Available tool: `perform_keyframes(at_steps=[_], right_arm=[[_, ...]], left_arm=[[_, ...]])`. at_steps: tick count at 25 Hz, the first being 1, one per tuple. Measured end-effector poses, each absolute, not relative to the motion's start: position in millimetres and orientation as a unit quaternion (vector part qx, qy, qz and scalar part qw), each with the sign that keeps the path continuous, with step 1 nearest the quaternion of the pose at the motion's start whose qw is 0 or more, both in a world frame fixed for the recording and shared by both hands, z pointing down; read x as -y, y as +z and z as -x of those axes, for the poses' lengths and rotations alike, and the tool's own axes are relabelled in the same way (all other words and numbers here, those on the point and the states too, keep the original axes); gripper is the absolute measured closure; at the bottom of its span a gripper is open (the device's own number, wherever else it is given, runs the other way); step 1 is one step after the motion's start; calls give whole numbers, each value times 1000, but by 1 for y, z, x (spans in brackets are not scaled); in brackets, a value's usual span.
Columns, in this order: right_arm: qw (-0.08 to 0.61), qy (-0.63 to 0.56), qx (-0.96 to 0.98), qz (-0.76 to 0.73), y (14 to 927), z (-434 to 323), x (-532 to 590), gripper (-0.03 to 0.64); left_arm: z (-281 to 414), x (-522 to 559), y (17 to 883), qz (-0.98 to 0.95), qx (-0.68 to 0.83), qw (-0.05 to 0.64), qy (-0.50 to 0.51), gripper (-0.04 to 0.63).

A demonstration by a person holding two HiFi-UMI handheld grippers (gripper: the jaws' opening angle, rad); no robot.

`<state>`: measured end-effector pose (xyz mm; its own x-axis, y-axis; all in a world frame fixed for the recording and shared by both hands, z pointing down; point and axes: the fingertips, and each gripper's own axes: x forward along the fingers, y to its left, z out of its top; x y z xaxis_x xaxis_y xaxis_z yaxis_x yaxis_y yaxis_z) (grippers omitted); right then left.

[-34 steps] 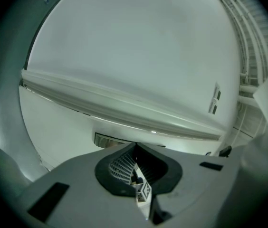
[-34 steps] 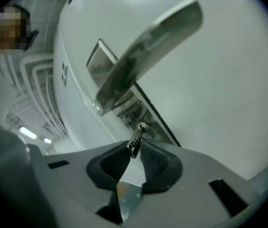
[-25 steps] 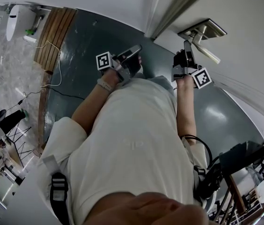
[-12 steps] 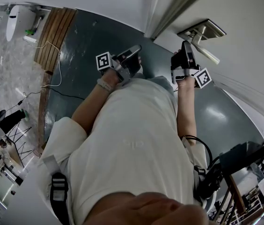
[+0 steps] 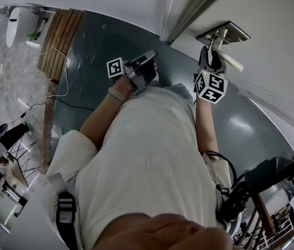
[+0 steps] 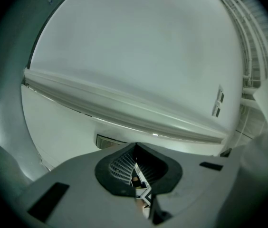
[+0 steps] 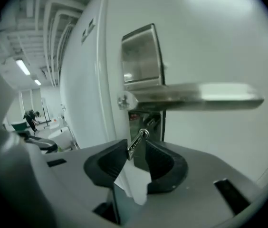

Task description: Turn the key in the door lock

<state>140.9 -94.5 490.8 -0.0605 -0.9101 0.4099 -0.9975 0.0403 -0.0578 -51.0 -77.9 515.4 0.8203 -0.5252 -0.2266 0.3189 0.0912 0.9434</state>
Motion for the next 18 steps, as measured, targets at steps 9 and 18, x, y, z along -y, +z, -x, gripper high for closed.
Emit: perform_keyframes(at_steps=[9,18], right_arm=[[246,91,683,-681,489,-133,99,520],[115,192,690,-688,493,-144,99,543]], left_arm=[[53,78,519,-607,87,735,-290,586],[52,78,521,-605,89,736,-291,586]])
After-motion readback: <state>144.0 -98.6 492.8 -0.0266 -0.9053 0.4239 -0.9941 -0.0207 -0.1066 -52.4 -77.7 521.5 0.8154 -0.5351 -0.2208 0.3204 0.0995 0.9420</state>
